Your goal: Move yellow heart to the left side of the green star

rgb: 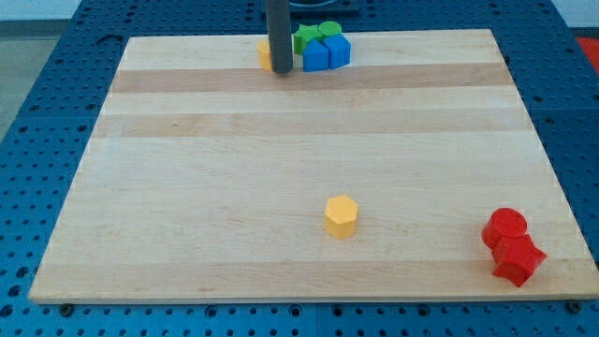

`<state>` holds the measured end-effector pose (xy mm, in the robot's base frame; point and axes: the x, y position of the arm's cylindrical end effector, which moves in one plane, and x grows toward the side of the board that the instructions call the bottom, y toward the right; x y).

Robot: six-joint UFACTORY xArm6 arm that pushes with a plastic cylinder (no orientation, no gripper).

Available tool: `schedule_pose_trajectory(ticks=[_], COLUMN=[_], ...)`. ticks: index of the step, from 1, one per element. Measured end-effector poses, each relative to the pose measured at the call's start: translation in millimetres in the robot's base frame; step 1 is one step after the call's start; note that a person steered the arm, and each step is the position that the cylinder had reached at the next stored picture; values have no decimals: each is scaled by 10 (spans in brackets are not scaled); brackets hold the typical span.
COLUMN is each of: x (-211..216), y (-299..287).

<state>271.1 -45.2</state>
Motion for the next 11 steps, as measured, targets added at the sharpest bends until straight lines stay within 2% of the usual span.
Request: schedule_pose_trajectory(ticks=[1, 4, 5, 6, 7, 8, 11], x=[63, -332, -199, -186, -464, -713, -775], y=[-64, -131, -411, -964, -1094, -950, -320])
